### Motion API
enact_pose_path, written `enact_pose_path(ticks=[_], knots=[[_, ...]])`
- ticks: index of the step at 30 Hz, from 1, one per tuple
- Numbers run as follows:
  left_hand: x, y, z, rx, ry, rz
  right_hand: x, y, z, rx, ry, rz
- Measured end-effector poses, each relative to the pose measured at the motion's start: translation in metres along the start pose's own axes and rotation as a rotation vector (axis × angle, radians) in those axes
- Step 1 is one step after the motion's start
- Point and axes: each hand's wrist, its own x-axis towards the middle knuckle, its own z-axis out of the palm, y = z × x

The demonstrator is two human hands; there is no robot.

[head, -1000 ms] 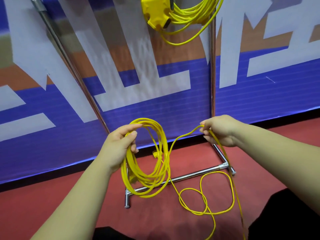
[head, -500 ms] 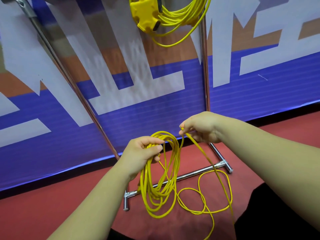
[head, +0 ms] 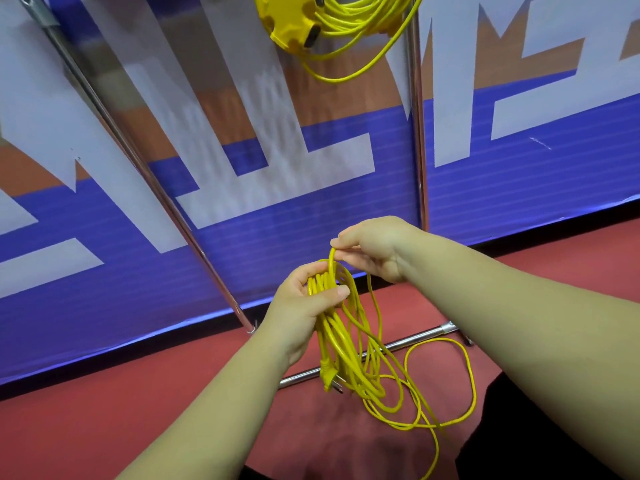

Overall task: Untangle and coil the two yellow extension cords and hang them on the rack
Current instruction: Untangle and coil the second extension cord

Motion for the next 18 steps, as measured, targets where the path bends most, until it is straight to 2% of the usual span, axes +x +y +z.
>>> enact_pose_path(ticks=[5, 8, 13, 18], knots=[[0.008, 0.001, 0.001, 0.021, 0.094, 0.079, 0.003, 0.002, 0.006, 0.01, -0.027, -0.061], [0.011, 0.014, -0.012, -0.007, 0.142, 0.118, 0.004, 0.003, -0.001, -0.248, -0.033, -0.196], [0.009, 0.039, -0.034, -0.148, 0.195, 0.198, -0.001, 0.026, -0.008, -0.5, -0.257, -0.269], [0.008, 0.054, -0.046, -0.219, 0.266, 0.287, 0.004, 0.069, 0.005, -0.634, -0.513, -0.192]])
